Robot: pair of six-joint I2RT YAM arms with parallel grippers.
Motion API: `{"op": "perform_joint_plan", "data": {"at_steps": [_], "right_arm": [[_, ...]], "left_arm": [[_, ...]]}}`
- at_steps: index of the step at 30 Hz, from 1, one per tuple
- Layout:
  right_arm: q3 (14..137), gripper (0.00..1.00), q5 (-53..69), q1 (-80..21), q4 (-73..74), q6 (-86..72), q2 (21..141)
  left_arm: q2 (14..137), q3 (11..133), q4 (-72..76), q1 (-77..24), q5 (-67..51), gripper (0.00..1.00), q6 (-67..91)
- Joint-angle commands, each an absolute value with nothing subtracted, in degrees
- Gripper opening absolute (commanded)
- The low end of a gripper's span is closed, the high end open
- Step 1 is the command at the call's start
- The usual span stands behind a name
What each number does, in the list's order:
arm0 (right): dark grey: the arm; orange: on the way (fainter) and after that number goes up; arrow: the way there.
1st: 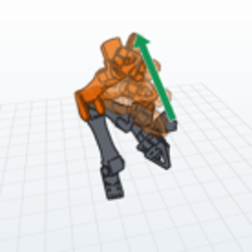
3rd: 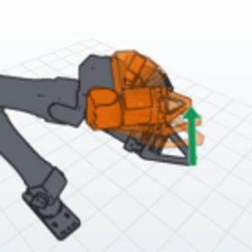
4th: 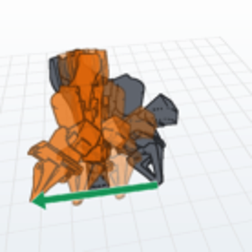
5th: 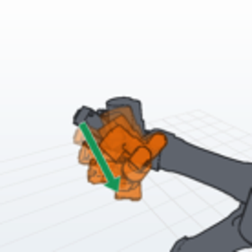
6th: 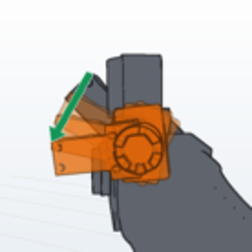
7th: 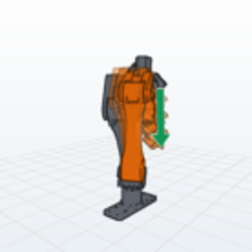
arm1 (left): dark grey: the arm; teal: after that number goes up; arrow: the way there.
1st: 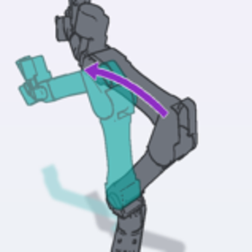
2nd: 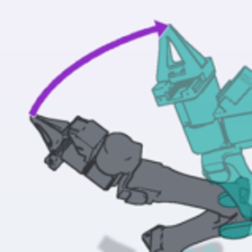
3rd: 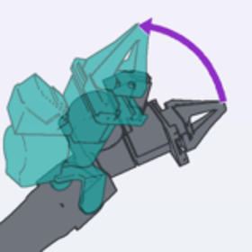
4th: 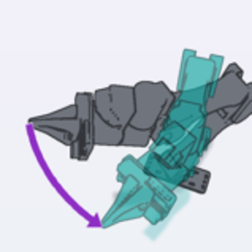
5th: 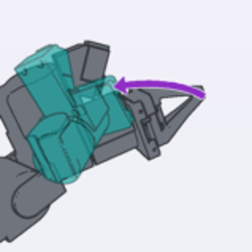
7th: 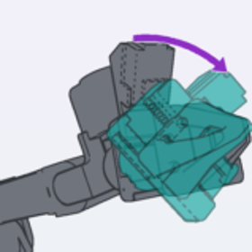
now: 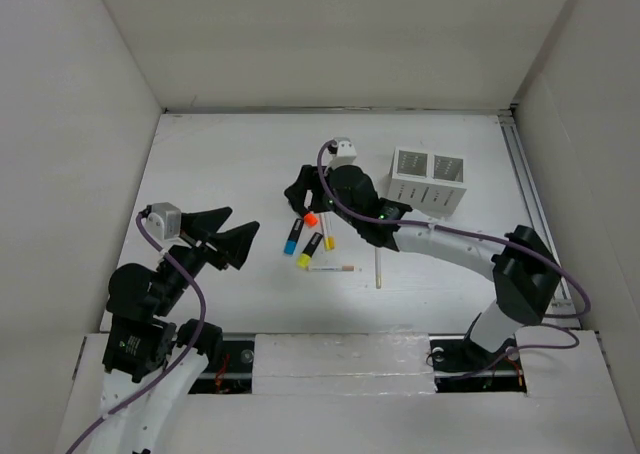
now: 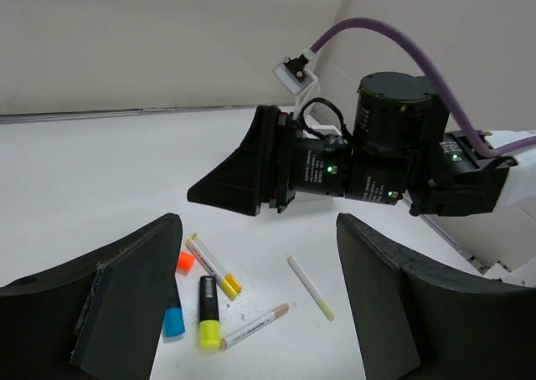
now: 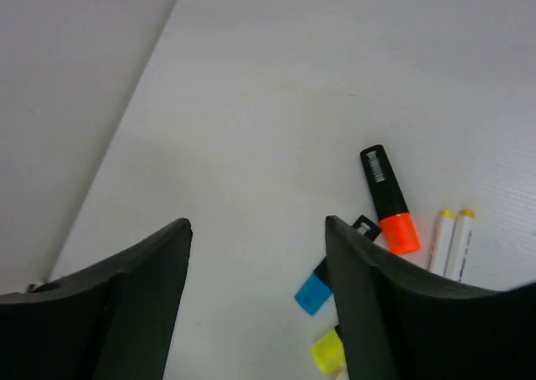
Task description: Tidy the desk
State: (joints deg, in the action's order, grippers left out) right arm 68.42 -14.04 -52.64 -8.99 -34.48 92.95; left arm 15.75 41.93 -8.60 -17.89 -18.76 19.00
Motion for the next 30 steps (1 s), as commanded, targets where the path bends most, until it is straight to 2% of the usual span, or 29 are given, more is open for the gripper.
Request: {"op": "perform_joint_plan", "data": {"at_steps": [1,2,3,7,8,9,10,14,15,16,18,19,20,23,24,30], "right_arm": [[70.66,0.67,-16.79,-53.26,-10.72,-32.17,94.30],[70.49,0.58,-16.70,-53.26,-11.85,-32.08,94.65],[70.84,0.44,-16.53,-53.26,-12.82,-31.47,95.88],[70.49,0.12,-16.79,-53.26,-15.90,-29.98,97.03],[70.23,0.08,-17.14,-53.26,-18.00,-29.36,97.47],[70.31,0.02,-17.23,-53.26,-18.54,-28.57,98.08],[70.83,0.00,-17.23,-52.39,-18.81,-28.39,99.83],[77.86,0.00,-13.12,-48.35,-12.06,-29.09,105.79],[79.09,0.00,-12.31,-47.64,-11.35,-28.92,106.78],[80.41,0.08,-11.70,-47.03,-10.64,-28.92,107.92],[85.24,0.33,-8.89,-45.01,-6.96,-28.74,112.05],[86.82,0.56,-7.92,-44.48,-5.64,-28.65,113.54],[89.79,0.64,-5.65,-44.47,-3.62,-28.57,114.86],[93.85,0.73,-4.49,-43.68,-0.27,-27.86,119.70],[97.61,0.73,-3.96,-43.16,3.22,-27.43,121.80],[106.16,0.73,-3.78,-43.68,11.77,-25.58,129.72]], "left_arm": [[15.91,42.63,-6.15,-17.67,-19.60,0.71,18.46],[16.08,42.63,-6.24,-17.67,-19.69,0.72,18.37],[16.08,42.71,-6.33,-17.67,-20.21,0.73,18.02],[15.03,42.36,-5.80,-17.67,-20.13,0.73,18.02],[14.59,42.19,-5.45,-17.67,-20.13,0.72,18.02],[14.33,41.93,-5.28,-17.67,-19.78,0.67,18.19],[14.33,41.92,-5.19,-17.67,-19.51,0.64,18.19],[14.85,42.10,-5.62,-17.67,-19.25,0.36,18.28],[15.03,42.10,-5.89,-17.67,-19.16,0.19,18.37],[15.12,42.10,-5.89,-17.67,-18.99,0.13,18.46],[15.47,42.45,-6.32,-17.67,-18.28,0.00,18.63],[15.64,42.54,-6.50,-17.67,-18.28,0.00,18.55],[15.73,42.54,-6.33,-17.67,-18.46,0.00,18.46],[15.91,42.54,-6.33,-17.67,-18.72,0.00,18.63],[15.91,42.54,-6.59,-17.67,-18.46,0.08,18.81],[14.94,42.28,-6.15,-17.67,-18.20,0.19,18.72]]}}
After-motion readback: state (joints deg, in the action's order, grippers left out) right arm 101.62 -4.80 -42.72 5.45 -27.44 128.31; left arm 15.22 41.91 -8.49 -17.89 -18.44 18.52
